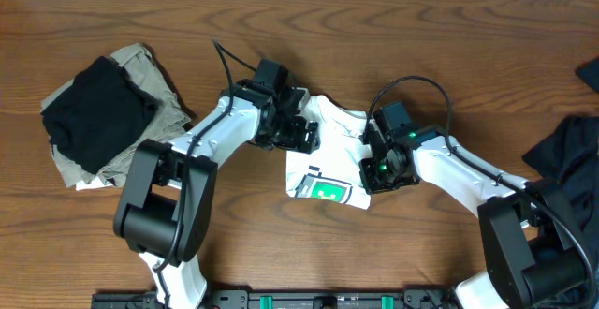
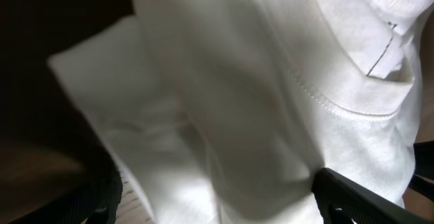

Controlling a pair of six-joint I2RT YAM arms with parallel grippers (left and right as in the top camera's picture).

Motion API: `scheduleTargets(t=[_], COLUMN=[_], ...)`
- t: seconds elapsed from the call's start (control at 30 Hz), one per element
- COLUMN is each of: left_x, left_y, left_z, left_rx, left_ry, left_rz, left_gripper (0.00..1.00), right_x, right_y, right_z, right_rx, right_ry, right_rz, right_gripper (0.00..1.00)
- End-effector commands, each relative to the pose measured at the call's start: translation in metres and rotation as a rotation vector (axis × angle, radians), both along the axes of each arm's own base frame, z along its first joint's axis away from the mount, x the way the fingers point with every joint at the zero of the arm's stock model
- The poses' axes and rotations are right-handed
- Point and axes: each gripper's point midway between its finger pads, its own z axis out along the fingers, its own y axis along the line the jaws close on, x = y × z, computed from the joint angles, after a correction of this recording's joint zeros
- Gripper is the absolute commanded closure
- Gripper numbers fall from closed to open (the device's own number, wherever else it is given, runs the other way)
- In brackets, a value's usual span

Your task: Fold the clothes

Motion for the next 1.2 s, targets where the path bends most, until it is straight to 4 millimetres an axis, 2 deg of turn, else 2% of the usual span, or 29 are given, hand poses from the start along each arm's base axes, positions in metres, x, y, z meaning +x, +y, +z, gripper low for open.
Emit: scheduleTargets(t=[0.0, 0.2, 0.27, 0.5, 0.6, 0.63, 0.67, 0.77, 0.87, 1.0, 1.1, 1.17], left_x=[-0.010, -0.018, -0.021, -0.021, -0.019, -0.018, -0.016, -0.008, 0.000, 0.008, 0.016, 0.022], left_y=[-0.005, -0.009, -0.014, -0.015, -0.014, -0.013, -0.011, -0.002, 0.017, 0.037, 0.052, 0.066], left_z=[-0.013, -0.026, -0.023, -0.022, -0.021, -0.021, -0.019, -0.012, -0.004, 0.014, 0.033, 0.043], left_rx=[-0.029, -0.054, -0.088, -0.092, -0.091, -0.088, -0.086, -0.059, 0.017, 0.091, 0.161, 0.246], left_ry=[0.055, 0.132, 0.148, 0.146, 0.142, 0.138, 0.132, 0.094, 0.048, -0.014, -0.073, -0.117], left_rz=[-0.022, -0.004, -0.012, -0.013, -0.010, -0.007, -0.003, 0.020, 0.055, 0.085, 0.091, 0.088], left_gripper=[0.08, 0.08, 0.13, 0.51, 0.76, 0.81, 0.92, 0.94, 0.94, 0.94, 0.94, 0.94], right_x=[-0.010, -0.010, -0.010, -0.010, -0.010, -0.010, -0.010, -0.007, 0.005, 0.033, 0.051, 0.055], right_y=[-0.018, -0.017, -0.017, -0.017, -0.017, -0.017, -0.017, -0.017, -0.018, -0.032, -0.053, -0.065], right_z=[-0.027, -0.027, -0.027, -0.027, -0.027, -0.027, -0.027, -0.021, 0.003, 0.063, 0.116, 0.143], right_rx=[-0.113, -0.112, -0.108, -0.106, -0.107, -0.107, -0.106, -0.104, -0.093, -0.086, -0.098, -0.090], right_ry=[0.040, 0.040, 0.042, 0.043, 0.043, 0.043, 0.042, 0.037, 0.011, -0.098, -0.220, -0.285], right_rz=[-0.008, -0.009, -0.008, -0.008, -0.008, -0.007, -0.008, -0.014, -0.035, -0.099, -0.166, -0.198], right_gripper=[0.92, 0.91, 0.91, 0.92, 0.91, 0.91, 0.91, 0.93, 0.93, 0.86, 0.68, 0.63])
